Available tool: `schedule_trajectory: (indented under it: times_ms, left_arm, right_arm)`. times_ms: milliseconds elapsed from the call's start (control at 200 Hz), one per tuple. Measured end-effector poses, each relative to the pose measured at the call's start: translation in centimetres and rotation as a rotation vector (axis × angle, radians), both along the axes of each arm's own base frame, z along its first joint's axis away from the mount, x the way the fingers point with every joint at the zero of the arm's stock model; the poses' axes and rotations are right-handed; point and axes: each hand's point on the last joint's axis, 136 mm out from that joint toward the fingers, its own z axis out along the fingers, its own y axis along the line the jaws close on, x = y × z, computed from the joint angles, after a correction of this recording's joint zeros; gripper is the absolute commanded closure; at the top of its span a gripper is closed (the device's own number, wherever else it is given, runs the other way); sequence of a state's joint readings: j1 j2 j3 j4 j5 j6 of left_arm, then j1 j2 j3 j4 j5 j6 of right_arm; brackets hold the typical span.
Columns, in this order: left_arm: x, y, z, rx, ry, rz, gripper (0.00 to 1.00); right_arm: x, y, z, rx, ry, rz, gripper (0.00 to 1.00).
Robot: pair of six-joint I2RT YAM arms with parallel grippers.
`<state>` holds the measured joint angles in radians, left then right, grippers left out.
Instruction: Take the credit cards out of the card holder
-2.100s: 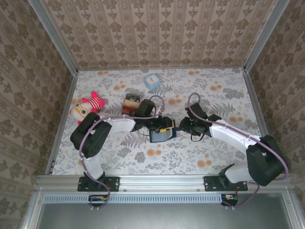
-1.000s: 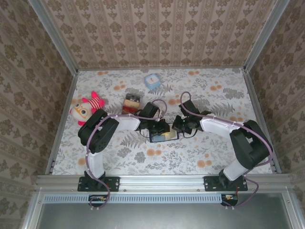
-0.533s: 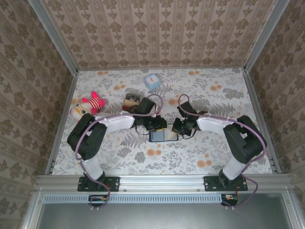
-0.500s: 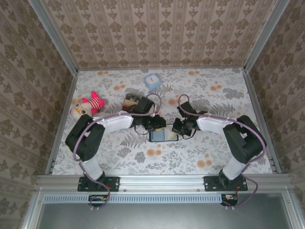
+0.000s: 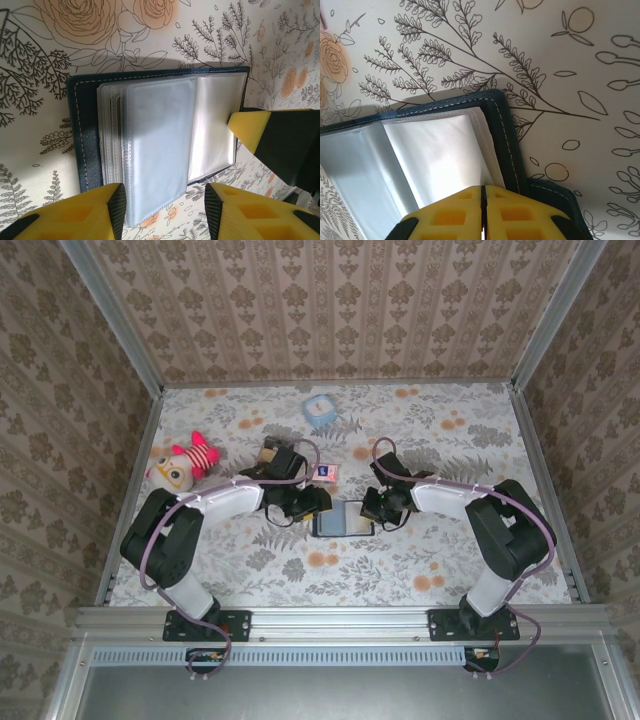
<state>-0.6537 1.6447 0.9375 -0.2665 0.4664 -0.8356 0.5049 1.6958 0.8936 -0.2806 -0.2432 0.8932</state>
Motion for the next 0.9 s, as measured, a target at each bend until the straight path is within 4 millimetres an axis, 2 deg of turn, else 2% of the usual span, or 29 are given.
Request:
schedule_trajectory:
  times_ms: [195, 645, 900]
  left_arm:
    - [-0.1, -0.1, -0.6, 0.002, 0.015, -0.007, 0.59]
    - [-0.4, -0.2, -2.4, 0.011, 0.052, -0.015, 0.55]
    - [-0.5, -0.4, -2.6, 0.003, 0.059, -0.020, 0.59]
  right_arm:
    - [0.1, 0.1, 0.0, -0.003, 0.003, 0.002, 0.90]
    - [0.1, 0.1, -0.1, -0.004, 0.004, 0.005, 0.90]
    - [0.4, 0.4, -0.1, -0.004, 0.003, 0.007, 0.90]
